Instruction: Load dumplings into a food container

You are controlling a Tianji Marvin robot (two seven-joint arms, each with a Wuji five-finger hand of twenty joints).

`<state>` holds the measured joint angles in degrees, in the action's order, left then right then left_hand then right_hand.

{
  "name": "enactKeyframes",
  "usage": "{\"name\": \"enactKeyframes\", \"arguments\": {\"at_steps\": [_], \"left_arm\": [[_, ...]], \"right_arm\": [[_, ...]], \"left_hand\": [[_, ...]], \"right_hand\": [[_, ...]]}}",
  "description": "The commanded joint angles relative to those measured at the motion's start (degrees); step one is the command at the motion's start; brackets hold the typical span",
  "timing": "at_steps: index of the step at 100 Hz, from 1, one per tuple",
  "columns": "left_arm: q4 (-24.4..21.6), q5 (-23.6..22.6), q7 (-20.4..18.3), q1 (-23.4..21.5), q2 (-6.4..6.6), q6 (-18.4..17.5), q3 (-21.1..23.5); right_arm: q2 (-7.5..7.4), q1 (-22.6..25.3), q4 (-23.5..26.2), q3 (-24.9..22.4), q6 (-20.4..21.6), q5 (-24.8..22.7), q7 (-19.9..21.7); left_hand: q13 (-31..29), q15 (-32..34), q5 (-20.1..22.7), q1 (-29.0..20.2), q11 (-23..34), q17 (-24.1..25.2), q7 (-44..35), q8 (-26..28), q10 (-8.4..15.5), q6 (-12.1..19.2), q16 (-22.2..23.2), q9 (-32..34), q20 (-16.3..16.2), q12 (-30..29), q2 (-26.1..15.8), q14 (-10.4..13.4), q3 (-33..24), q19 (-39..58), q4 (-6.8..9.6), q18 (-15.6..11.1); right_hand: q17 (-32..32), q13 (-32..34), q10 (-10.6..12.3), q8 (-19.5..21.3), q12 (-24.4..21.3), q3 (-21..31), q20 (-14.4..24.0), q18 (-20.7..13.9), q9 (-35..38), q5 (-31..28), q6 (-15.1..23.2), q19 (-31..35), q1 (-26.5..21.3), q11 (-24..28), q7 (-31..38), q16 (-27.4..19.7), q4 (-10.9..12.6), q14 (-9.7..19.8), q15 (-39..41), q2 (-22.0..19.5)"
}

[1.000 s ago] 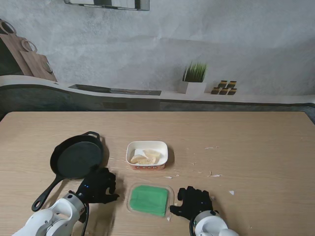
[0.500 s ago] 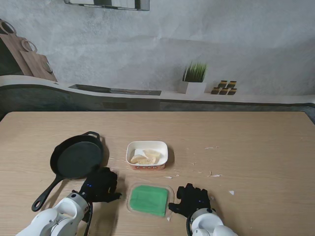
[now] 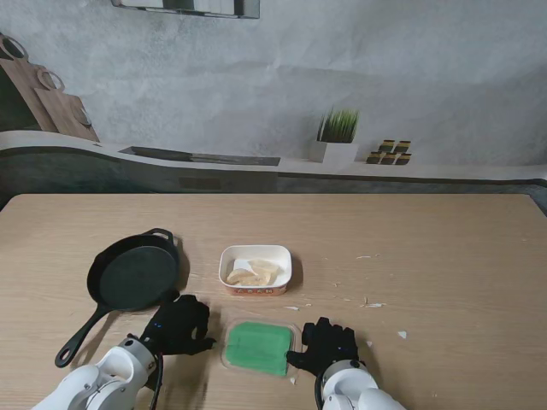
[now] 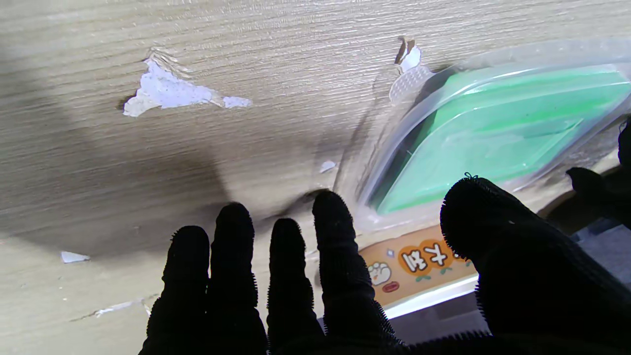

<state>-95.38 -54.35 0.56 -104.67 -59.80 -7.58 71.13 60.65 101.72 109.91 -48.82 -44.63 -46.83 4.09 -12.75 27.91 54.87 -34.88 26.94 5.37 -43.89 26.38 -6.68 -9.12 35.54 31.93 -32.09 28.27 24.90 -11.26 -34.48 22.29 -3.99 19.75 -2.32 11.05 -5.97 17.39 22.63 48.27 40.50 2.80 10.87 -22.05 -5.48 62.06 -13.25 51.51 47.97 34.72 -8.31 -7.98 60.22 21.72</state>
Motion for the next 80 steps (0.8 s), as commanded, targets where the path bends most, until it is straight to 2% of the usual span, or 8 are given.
{"name": "enactKeyframes", "arguments": {"at_steps": [1,10,28,56,69,80], "left_arm": [[0.70,0.22,-3.16,-0.38,-0.02,0.15,-0.96],[0.86,1.68,-4.58,0.03,0.04,0.69,-1.51],[0.76,3.55,-5.49,0.10,-0.02,1.14,-1.77],[1.21,6.90,-6.34,0.62,-0.17,1.19,-2.58],[1.19,6.58,-6.38,0.54,-0.15,1.29,-2.35],[1.25,7.02,-6.87,0.66,-0.12,1.55,-2.45]], "right_arm": [[0.41,0.39,-1.34,0.93,-0.75,0.61,1.61],[0.43,-0.18,-1.62,1.53,-1.51,1.02,1.60],[1.00,-0.80,-2.00,2.20,-2.02,2.51,0.11],[1.09,-1.92,-1.92,3.20,-3.08,3.51,0.21],[1.40,-2.83,-2.41,3.90,-4.18,4.79,-0.28],[2.36,-3.00,-2.83,3.87,-4.61,7.38,-2.16]], "left_hand": [[2.21,-0.58,0.01,-0.45,-0.18,1.21,10.59,-5.98,1.59,3.78,-0.68,-1.39,-1.09,-0.47,0.54,0.56,-0.61,-2.15,-0.45,-0.17],[2.66,-0.82,-0.24,-1.15,-0.31,1.55,10.96,-6.40,1.46,3.53,-0.73,-1.84,-1.03,-0.52,0.30,0.62,-0.38,-3.21,-0.56,-0.36],[2.71,-0.95,-0.23,-1.94,-0.33,1.57,11.01,-6.75,1.50,3.58,-0.70,-1.94,-1.74,-0.55,0.80,0.58,-0.13,-4.20,-0.66,-0.40],[3.07,-1.26,-1.48,-4.19,-0.72,1.15,12.08,-8.10,1.61,3.51,-0.67,-2.76,-2.69,-0.84,1.95,0.88,-0.78,-6.27,-1.14,-0.55],[3.02,-1.33,-1.51,-4.79,-0.66,-0.31,11.84,-8.50,1.75,3.73,-0.54,-2.78,-4.05,-0.96,2.30,1.00,-1.07,-9.64,-1.58,-0.32],[3.12,-1.37,-1.61,-6.02,-0.69,-0.24,11.71,-8.75,1.93,4.21,-0.53,-3.00,-4.78,-0.99,2.88,1.05,-1.25,-10.05,-1.79,-0.40]], "right_hand": [[-1.33,-2.54,1.62,-0.96,-0.46,0.06,-0.54,-2.40,-1.63,-1.88,-1.46,-0.84,0.80,-1.25,-2.15,-7.31,1.89,2.07,-12.59,-1.06],[-1.41,-2.85,1.64,-1.00,-0.62,0.31,-0.61,-2.51,-1.65,-2.45,-1.79,-1.29,0.67,-1.58,-2.22,-7.47,1.90,2.25,-12.87,-0.98],[-1.46,-3.58,2.67,-1.03,-0.93,1.77,-0.80,-2.95,-1.52,-3.83,-1.53,-2.69,-0.46,-2.31,-2.32,-7.61,1.95,3.00,-12.99,-0.01],[-1.40,-3.59,2.84,-0.93,-0.69,3.56,-0.57,-3.08,-1.48,-4.42,-1.25,-3.45,-2.28,-1.88,-2.29,-7.73,2.01,3.19,-13.04,0.43],[-1.45,-3.72,2.85,-0.83,-0.65,4.74,-0.49,-3.17,-1.50,-5.00,-1.59,-3.74,-4.25,-1.80,-2.12,-7.75,2.18,3.33,-13.05,1.22],[-1.78,-4.15,3.21,-0.65,-0.71,6.04,-1.27,-3.52,-1.47,-5.72,-1.51,-7.17,-5.91,-1.97,-2.00,-7.99,1.91,3.77,-13.45,1.58]]}}
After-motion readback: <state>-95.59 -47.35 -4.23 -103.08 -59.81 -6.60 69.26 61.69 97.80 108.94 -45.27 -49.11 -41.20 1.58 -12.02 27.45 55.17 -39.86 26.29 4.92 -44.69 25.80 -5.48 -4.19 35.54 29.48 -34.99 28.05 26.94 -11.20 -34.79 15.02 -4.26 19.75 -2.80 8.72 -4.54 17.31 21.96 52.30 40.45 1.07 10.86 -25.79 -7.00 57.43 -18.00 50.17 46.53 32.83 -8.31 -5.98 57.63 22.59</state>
